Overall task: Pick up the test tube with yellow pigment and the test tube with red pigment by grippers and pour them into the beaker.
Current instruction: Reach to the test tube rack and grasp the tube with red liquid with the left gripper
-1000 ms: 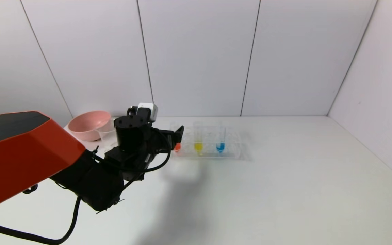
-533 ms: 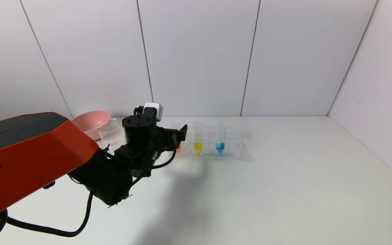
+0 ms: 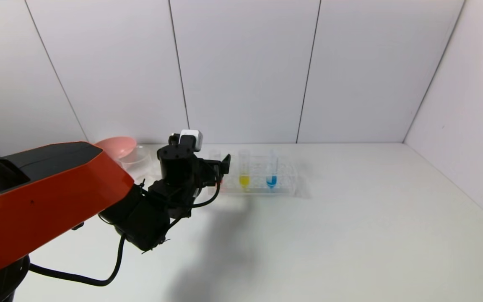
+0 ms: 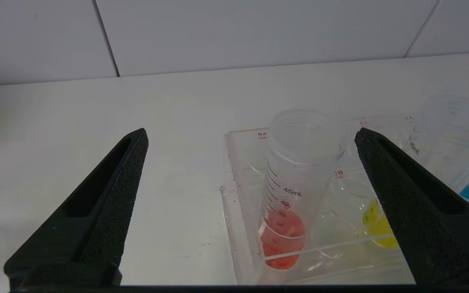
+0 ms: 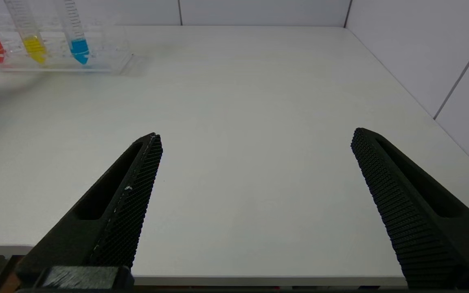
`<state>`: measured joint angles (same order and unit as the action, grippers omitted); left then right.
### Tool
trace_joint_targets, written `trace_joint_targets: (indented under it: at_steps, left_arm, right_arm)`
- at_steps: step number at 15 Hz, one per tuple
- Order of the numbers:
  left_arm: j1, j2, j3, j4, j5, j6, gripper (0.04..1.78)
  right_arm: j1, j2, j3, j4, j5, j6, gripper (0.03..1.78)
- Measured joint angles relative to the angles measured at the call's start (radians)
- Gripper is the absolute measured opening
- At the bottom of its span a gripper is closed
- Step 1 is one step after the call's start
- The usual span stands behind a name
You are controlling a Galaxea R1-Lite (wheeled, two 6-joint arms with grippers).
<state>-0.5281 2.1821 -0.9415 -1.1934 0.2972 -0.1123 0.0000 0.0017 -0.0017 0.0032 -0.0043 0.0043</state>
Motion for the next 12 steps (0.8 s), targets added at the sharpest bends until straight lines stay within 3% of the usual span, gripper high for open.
trace_joint_targets:
  at_steps: [12]
  left_arm:
    - [0.000,0.052,-0.024,-0.021,0.002,0.014,1.78]
  right_arm:
    - [0.000,0.000,0.000,0.000,0.000,0.000,1.70]
